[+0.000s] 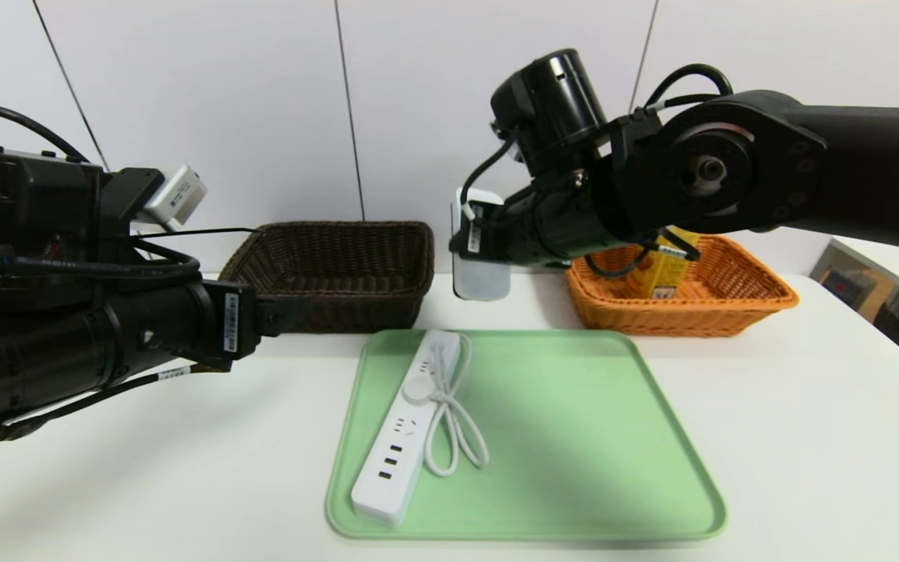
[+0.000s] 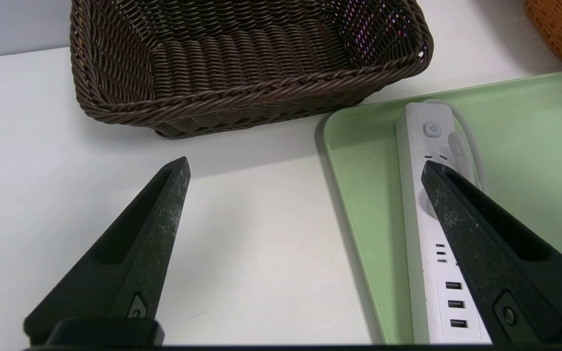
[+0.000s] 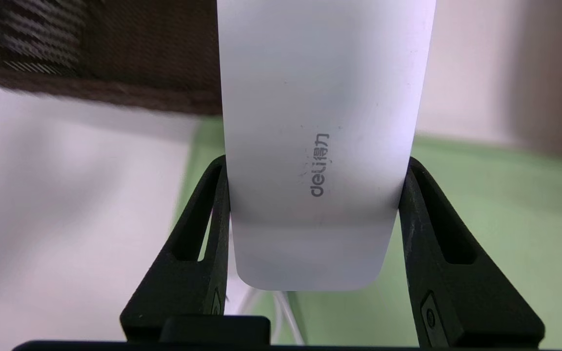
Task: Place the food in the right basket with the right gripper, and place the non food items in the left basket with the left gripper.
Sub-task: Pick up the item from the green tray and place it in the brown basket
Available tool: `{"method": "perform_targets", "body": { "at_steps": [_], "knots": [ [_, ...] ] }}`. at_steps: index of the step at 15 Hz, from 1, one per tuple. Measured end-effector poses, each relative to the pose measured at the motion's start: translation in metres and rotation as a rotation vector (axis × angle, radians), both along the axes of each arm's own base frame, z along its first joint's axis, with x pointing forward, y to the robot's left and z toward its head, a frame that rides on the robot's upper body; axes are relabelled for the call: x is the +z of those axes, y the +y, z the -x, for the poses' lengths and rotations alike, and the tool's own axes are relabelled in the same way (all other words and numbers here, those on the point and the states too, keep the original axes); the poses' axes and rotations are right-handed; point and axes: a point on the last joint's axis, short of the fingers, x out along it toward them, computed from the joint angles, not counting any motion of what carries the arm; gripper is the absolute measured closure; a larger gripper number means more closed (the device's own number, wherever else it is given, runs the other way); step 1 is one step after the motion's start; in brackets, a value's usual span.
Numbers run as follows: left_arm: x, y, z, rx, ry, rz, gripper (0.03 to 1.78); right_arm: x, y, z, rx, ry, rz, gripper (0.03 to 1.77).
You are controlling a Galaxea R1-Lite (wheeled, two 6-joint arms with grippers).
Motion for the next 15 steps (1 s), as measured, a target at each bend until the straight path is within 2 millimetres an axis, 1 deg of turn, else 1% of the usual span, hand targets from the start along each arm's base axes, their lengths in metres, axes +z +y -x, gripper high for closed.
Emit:
{"method": "perform_targets", "body": {
  "at_steps": [4,6,8,9,12,15],
  "knots": [
    [-0.001,0.0,0.0,0.001,0.003,-0.002,0.12,0.022,0.013,-0.014,0.03,-0.254,-0.14,0.83],
    [-0.002,0.0,-0.001,0.002,0.004,-0.002,0.12,0.023,0.022,-0.025,0.04,-0.375,-0.189,0.83],
    [-0.003,-0.001,-0.002,0.002,0.008,-0.005,0.12,0.016,0.034,-0.038,0.056,-0.499,-0.204,0.83],
    [-0.003,-0.001,-0.002,0.002,0.01,-0.005,0.12,0.011,0.039,-0.043,0.069,-0.535,-0.201,0.83],
    [-0.004,-0.001,-0.003,0.005,0.011,-0.01,0.12,-0.012,0.052,-0.053,0.128,-0.522,-0.198,0.83],
    [-0.005,-0.001,-0.002,0.01,0.014,-0.012,0.12,-0.024,0.061,-0.062,0.143,-0.572,-0.244,0.83]
  ]
}}
